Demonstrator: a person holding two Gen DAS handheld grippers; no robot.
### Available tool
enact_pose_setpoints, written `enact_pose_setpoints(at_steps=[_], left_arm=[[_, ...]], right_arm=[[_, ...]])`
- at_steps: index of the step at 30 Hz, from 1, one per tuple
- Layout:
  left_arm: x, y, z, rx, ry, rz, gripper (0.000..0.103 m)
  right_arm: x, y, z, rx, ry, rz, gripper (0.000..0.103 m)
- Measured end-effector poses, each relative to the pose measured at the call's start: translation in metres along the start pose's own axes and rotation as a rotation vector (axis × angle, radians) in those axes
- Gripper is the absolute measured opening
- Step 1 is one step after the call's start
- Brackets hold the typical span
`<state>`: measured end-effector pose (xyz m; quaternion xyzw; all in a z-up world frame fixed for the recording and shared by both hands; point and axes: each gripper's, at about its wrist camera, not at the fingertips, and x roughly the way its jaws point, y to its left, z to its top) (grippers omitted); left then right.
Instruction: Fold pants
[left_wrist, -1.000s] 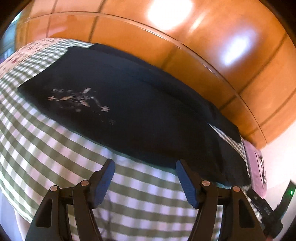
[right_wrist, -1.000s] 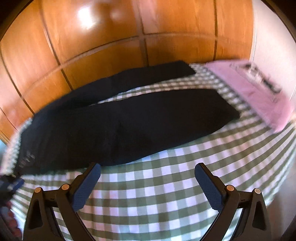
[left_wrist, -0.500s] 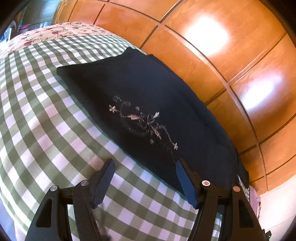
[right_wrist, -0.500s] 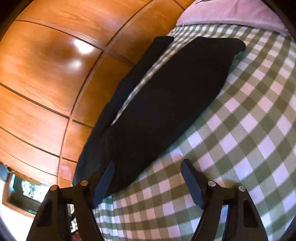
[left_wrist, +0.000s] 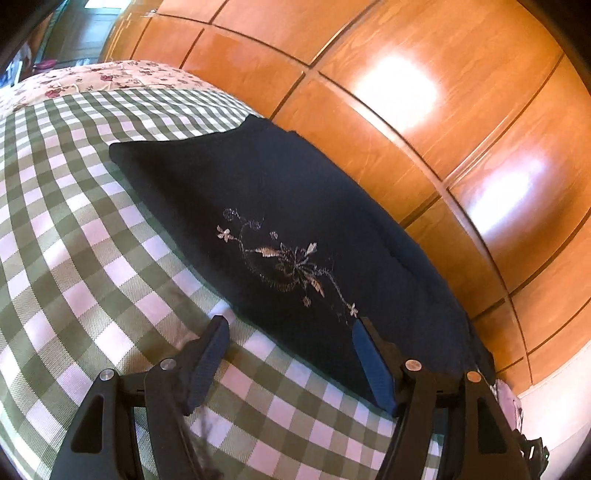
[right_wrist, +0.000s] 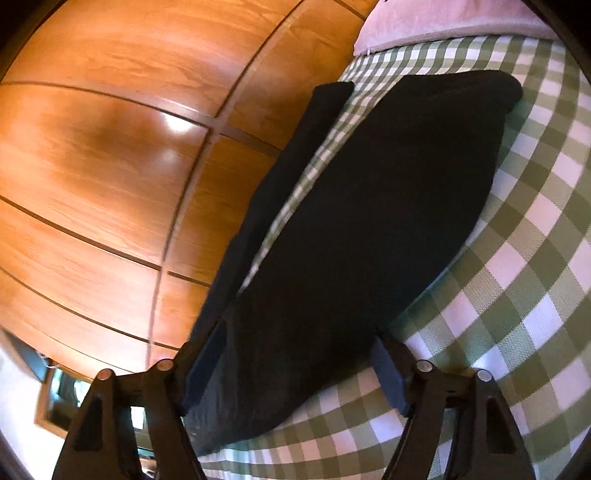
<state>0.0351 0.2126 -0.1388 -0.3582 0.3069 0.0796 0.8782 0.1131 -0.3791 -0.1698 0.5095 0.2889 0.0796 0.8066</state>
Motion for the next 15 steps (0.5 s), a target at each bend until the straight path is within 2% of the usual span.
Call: enact_pose_setpoints(at_steps=[3, 7, 9, 11, 12, 13, 14, 15], left_arm=[[0.004, 0.001, 0.003, -0.005, 0.002, -0.009, 0.071], [0.011, 0.003, 0.014, -0.016, 0.019, -0.018, 0.071], [0.015, 0.007, 0.021, -0.045, 0.021, -0.022, 0.070], [0.021, 0.011, 0.030, -0.075, 0.020, -0.017, 0.069], [0.024, 0.013, 0.034, -0.087, 0.018, -0.007, 0.066], [0.028, 0.015, 0.039, -0.095, 0.015, 0.009, 0.064], [0.033, 0.017, 0.045, -0.102, 0.010, 0.024, 0.058], [0.036, 0.019, 0.048, -0.108, 0.004, 0.030, 0.052]], right_arm=[[0.000, 0.002, -0.002, -0.026, -0.002, 0.002, 0.078], [0.006, 0.014, -0.008, -0.109, 0.000, -0.063, 0.077], [0.010, 0.022, -0.013, -0.182, -0.008, -0.125, 0.072], [0.016, 0.029, -0.018, -0.249, -0.028, -0.194, 0.057], [0.017, 0.029, -0.019, -0.261, -0.037, -0.212, 0.052], [0.016, 0.026, -0.020, -0.261, -0.045, -0.222, 0.043], [0.017, 0.023, -0.017, -0.237, -0.055, -0.223, 0.031], [0.010, 0.013, -0.016, -0.213, -0.059, -0.220, 0.024]])
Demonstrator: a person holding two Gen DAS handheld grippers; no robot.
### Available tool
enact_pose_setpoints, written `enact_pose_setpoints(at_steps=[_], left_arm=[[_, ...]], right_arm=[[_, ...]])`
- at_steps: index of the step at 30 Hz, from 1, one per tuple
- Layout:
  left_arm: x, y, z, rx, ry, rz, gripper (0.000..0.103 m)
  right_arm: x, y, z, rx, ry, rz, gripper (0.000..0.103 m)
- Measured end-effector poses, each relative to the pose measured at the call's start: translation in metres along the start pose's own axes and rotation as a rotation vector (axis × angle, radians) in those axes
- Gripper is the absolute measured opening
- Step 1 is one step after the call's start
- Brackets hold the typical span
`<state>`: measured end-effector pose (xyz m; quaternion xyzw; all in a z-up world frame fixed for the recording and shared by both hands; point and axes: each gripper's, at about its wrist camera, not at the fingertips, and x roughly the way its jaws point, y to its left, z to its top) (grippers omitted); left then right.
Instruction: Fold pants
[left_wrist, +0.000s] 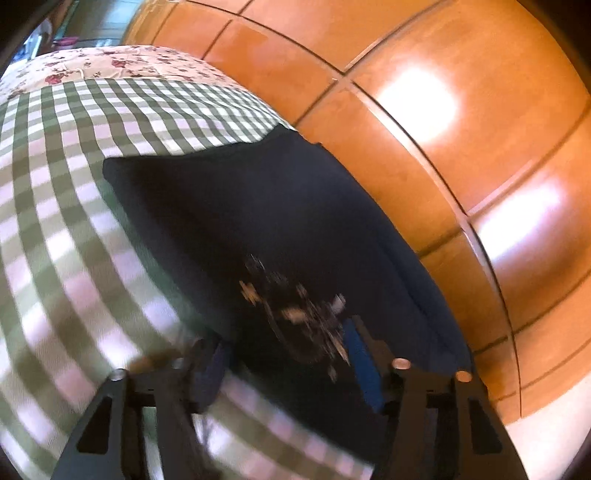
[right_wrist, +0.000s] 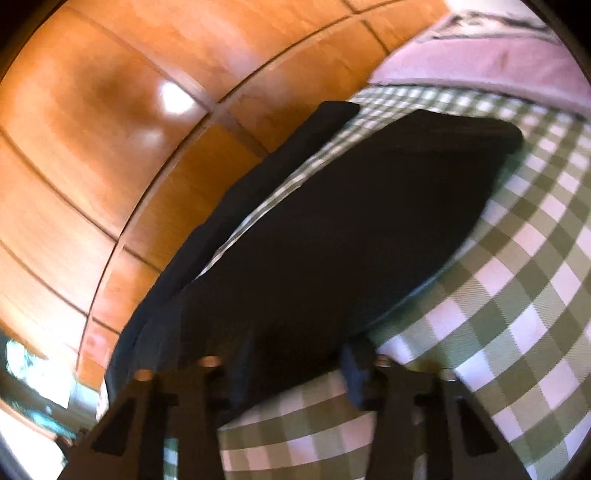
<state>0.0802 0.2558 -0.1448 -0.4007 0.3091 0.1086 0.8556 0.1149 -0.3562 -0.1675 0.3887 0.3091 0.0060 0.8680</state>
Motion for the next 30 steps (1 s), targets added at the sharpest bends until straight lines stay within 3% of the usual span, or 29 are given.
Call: enact_pose_setpoints(at_steps=[1, 2, 4, 6, 8, 13, 22, 30], left_arm=[[0.004, 0.002, 0.003, -0.006, -0.009, 0.006, 0.048], [0.008, 0.004, 0.005, -0.017, -0.014, 0.014, 0.039], [0.012, 0.008, 0.008, -0.042, -0.018, 0.022, 0.026], [0.014, 0.013, 0.010, -0.069, -0.014, 0.014, 0.014], [0.013, 0.020, 0.010, -0.094, -0.009, 0.000, 0.010], [-0.002, 0.016, 0.011, -0.055, -0.012, 0.007, 0.008], [-0.054, 0.013, 0.017, 0.033, -0.029, -0.068, 0.007], [-0.087, 0.028, 0.007, 0.071, -0.003, -0.023, 0.007]], right_arm=[[0.001, -0.006, 0.002, 0.031, 0.000, 0.008, 0.013], [0.004, -0.018, 0.003, 0.090, 0.002, 0.043, 0.008], [0.005, -0.028, 0.004, 0.137, 0.003, 0.094, 0.007], [0.006, -0.027, 0.004, 0.118, 0.001, 0.086, 0.007], [0.008, -0.022, 0.003, 0.090, -0.005, 0.064, 0.007], [0.007, -0.015, 0.007, 0.087, -0.015, 0.053, 0.007], [-0.034, -0.004, 0.011, -0.011, -0.062, 0.064, 0.007], [-0.059, -0.009, -0.002, -0.044, -0.007, 0.054, 0.007]])
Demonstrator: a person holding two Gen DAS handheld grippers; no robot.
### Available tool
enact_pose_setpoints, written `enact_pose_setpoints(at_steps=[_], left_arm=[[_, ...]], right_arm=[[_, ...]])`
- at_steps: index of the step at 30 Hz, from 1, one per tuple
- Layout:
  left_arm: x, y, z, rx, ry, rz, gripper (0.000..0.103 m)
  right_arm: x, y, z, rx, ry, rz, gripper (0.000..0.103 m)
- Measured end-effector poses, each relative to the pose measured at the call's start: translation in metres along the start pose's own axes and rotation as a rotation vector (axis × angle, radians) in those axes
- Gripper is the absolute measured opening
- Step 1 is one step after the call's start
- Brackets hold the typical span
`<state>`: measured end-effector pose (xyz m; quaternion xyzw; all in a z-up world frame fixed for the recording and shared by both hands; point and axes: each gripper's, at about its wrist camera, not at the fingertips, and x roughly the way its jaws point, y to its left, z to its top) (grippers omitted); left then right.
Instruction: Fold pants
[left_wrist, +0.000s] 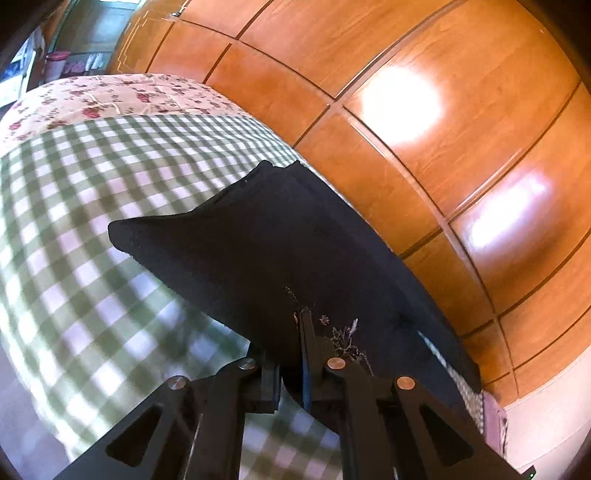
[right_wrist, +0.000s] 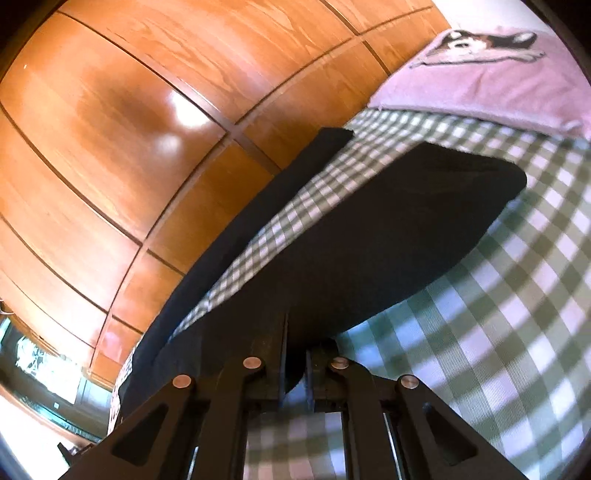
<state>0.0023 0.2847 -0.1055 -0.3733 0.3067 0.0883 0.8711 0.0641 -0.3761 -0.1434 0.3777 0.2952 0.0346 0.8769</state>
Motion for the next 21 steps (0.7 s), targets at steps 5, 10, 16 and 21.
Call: enact_pose_setpoints(at_steps=[5, 10, 16, 21], left_arm=[[-0.023, 0.014, -0.018, 0.011, 0.024, 0.024, 0.008], [-0.016, 0.028, -0.034, 0.033, 0.077, 0.083, 0.009], [-0.034, 0.032, -0.029, -0.008, 0.022, 0.144, 0.028], [-0.088, 0.038, -0.017, -0.084, -0.237, 0.303, 0.040]], right_arm=[[-0.008, -0.009, -0.015, 0.002, 0.042, -0.022, 0.007], [0.000, -0.017, -0.025, 0.013, 0.068, -0.056, 0.008], [-0.010, -0.017, -0.021, 0.015, 0.053, -0.081, 0.023], [-0.057, -0.028, -0.006, 0.042, -0.142, -0.320, 0.052]])
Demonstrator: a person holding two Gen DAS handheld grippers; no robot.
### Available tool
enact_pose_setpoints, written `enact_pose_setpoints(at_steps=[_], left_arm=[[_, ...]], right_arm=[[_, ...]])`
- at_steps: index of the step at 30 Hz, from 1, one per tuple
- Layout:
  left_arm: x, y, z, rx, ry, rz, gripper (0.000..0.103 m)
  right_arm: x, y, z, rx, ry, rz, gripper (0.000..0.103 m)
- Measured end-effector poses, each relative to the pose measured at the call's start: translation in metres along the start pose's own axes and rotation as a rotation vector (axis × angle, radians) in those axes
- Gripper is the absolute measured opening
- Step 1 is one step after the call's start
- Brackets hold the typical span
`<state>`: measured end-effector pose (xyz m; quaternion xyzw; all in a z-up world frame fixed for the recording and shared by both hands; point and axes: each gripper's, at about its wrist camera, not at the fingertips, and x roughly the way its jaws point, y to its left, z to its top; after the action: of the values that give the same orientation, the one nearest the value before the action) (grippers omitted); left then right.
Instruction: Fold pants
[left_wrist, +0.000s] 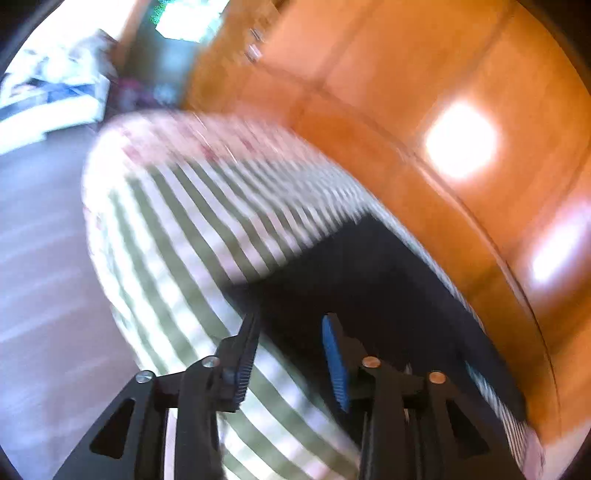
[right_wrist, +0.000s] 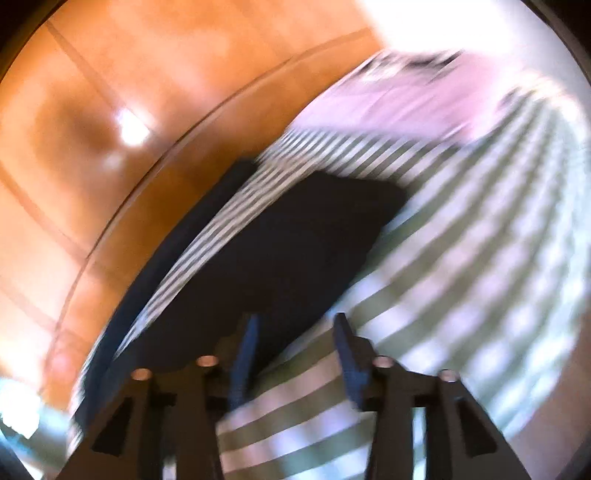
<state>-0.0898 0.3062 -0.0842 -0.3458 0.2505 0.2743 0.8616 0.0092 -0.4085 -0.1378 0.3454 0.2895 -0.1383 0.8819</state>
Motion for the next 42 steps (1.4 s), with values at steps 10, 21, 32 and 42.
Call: enact_pose_setpoints(at_steps=[10, 21, 32, 42], left_arm=[[0.060, -0.120, -0.016, 0.158, 0.132, -0.148, 0.059], [0.150, -0.234, -0.080, 0.470, 0.287, -0.201, 0.069], [0.150, -0.228, -0.081, 0.411, 0.247, -0.315, 0.080], [0.155, -0.231, -0.087, 0.434, 0.226, -0.308, 0.081]], right_arm=[[0.032, 0.046, 0.049, -0.092, 0.007, 0.144, 0.054], [0.169, 0.128, 0.059, -0.192, 0.266, 0.234, 0.060], [0.279, 0.155, 0.119, -0.075, 0.248, 0.175, 0.060], [0.309, 0.160, 0.138, -0.047, 0.193, 0.114, 0.018]])
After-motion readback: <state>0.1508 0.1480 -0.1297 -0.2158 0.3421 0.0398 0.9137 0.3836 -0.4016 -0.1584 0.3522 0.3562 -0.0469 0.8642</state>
